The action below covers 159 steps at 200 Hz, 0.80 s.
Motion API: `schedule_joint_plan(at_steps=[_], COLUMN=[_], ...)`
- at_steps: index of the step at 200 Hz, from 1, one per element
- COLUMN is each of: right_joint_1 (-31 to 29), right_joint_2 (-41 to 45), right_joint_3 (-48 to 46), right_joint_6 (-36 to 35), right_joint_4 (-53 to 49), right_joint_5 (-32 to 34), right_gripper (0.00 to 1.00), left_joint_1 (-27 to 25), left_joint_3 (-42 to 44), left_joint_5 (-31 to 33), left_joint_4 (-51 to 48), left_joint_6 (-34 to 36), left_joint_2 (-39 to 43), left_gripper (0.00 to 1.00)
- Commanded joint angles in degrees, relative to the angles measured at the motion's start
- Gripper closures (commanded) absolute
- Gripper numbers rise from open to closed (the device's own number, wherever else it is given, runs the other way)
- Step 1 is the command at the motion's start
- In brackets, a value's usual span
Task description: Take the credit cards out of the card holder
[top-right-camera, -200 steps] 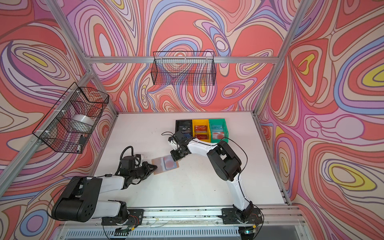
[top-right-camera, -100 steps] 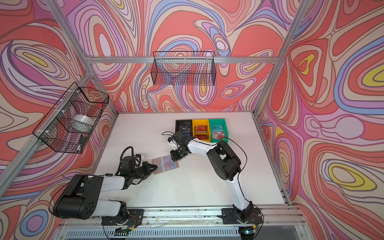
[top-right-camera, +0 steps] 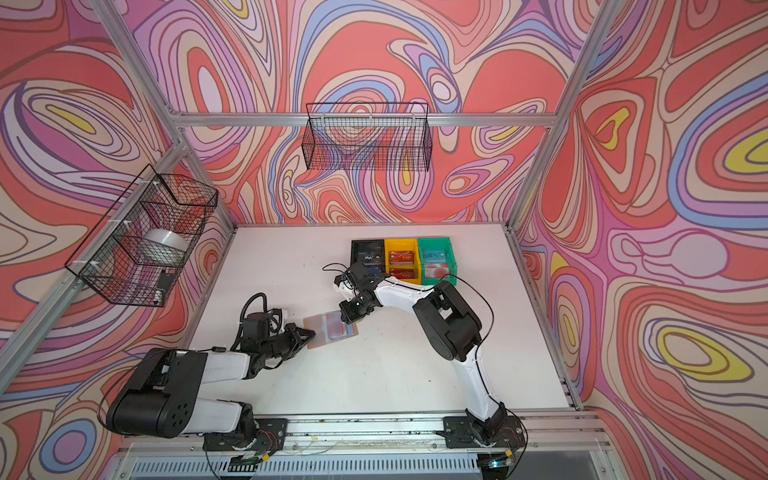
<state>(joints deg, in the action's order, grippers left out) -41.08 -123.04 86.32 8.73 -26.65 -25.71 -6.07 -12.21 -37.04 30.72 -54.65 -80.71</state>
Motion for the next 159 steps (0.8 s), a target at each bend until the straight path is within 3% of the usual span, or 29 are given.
schedule_joint_plan(at_steps=[1, 105, 159], right_joint_1=[-0.7, -2.1, -2.3], right_joint_2=[-2.4, -2.7, -3.6], right_joint_3=[0.8, 2.0, 2.7], right_joint_6=[0.8, 1.8, 3.6], right_joint_4=[-0.6, -0.2, 2.4], right_joint_5=[-1.3, -4.1, -9.9], right_gripper=[0.93, 0.93, 0.93], left_joint_1=[-0.2, -0.3, -0.2], left_joint_3=[1.1, 1.5, 1.7], left_joint_5=[0.7, 0.3, -0.1], left_joint_4=[-0.5, 1.8, 2.8], left_joint_6=[-0.1, -0.3, -0.7], left_joint_2=[-1.0, -2.9, -3.6], left_gripper=[0.88, 0.88, 0.88])
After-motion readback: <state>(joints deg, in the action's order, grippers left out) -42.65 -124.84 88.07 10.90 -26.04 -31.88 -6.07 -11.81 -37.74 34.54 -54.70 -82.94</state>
